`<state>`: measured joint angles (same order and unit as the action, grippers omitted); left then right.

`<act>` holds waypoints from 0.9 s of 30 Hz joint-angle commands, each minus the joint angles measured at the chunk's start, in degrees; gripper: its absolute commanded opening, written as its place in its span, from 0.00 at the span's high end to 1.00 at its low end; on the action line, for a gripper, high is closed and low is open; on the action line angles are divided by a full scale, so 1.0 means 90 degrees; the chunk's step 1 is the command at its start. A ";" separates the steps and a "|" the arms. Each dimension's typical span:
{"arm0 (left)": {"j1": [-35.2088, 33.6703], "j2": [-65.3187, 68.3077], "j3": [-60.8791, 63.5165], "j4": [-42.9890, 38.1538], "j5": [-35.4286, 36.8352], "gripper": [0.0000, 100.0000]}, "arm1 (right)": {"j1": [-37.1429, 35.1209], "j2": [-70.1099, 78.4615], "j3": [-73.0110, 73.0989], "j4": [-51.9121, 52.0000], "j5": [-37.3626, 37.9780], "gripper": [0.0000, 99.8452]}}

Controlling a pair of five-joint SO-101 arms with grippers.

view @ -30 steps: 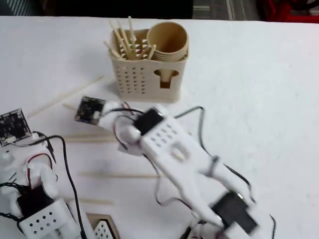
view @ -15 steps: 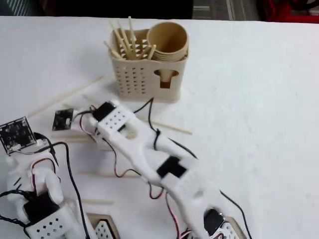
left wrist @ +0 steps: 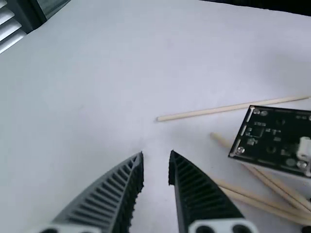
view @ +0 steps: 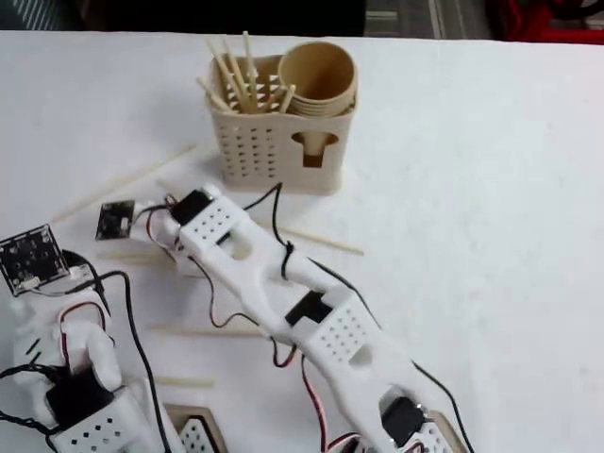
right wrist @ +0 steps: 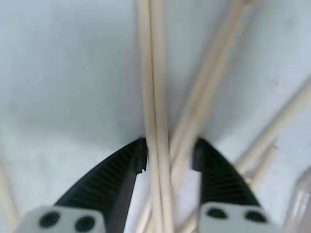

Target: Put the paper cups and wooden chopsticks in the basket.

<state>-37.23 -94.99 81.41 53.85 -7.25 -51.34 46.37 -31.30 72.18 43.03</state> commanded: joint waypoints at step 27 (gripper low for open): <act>-0.0063 -0.0073 0.0107 -0.0029 0.0020 0.90 | 0.0454 -0.1714 -0.0137 0.1783 -0.0342 0.98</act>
<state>-37.23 -95.08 82.64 53.85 -7.25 -48.70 36.88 -31.56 86.59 40.57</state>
